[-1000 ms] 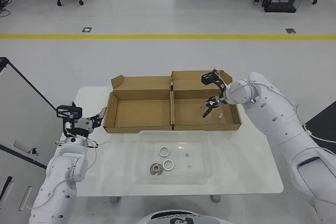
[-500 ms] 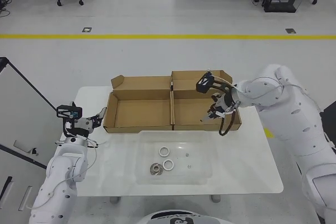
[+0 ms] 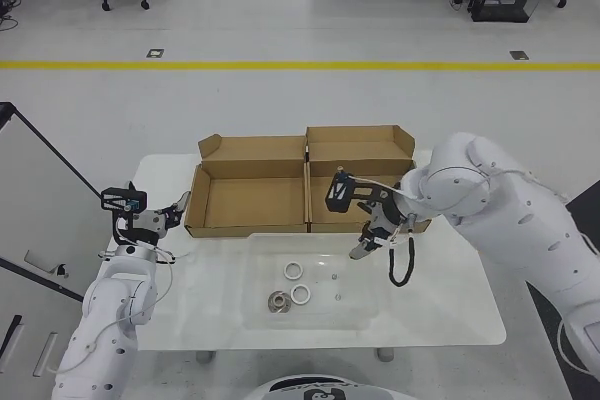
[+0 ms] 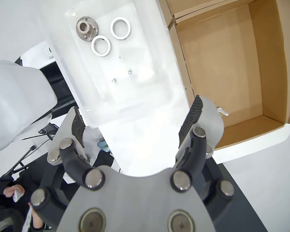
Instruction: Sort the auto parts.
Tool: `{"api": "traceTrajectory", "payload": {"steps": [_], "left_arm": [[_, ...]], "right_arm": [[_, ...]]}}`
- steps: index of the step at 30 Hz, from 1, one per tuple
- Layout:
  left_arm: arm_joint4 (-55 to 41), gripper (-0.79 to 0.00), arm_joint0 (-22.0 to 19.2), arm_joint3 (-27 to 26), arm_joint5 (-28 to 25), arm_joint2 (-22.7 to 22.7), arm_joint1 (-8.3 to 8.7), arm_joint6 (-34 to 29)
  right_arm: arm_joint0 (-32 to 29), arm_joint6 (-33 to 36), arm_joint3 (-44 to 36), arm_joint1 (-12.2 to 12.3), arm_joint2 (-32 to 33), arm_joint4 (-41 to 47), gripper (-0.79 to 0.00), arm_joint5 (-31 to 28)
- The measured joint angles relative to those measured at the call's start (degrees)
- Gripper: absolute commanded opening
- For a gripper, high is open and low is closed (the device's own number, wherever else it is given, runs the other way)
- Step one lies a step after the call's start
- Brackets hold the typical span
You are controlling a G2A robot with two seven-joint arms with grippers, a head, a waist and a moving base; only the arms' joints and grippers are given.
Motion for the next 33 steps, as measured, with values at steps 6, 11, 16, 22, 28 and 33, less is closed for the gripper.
{"api": "traceTrajectory", "payload": {"steps": [6, 11, 16, 22, 28, 33], "left_arm": [[0.0, 0.000, 0.0, 0.0, 0.0, 0.0, 0.00, 0.0], [0.0, 0.000, 0.0, 0.0, 0.0, 0.0, 0.00, 0.0], [0.0, 0.000, 0.0, 0.0, 0.0, 0.0, 0.00, 0.0], [0.0, 0.000, 0.0, 0.0, 0.0, 0.0, 0.00, 0.0], [0.0, 0.000, 0.0, 0.0, 0.0, 0.0, 0.00, 0.0], [0.0, 0.000, 0.0, 0.0, 0.0, 0.0, 0.00, 0.0]], "right_arm": [[-0.1, 0.0, 0.0, 0.0, 0.1, -0.1, 0.000, 0.0], [-0.1, 0.0, 0.0, 0.0, 0.1, -0.1, 0.000, 0.0], [0.4, -1.0, -4.0, -0.6, -4.9, -2.5, 0.000, -1.0], [7.7, 0.0, -4.1, -2.3, -16.6, -3.1, 0.000, 0.0], [14.1, 0.0, -0.9, -4.4, -26.1, -1.6, 0.000, 0.0], [16.4, -0.4, 1.3, -5.9, -29.9, -0.9, 0.000, -0.3]]}}
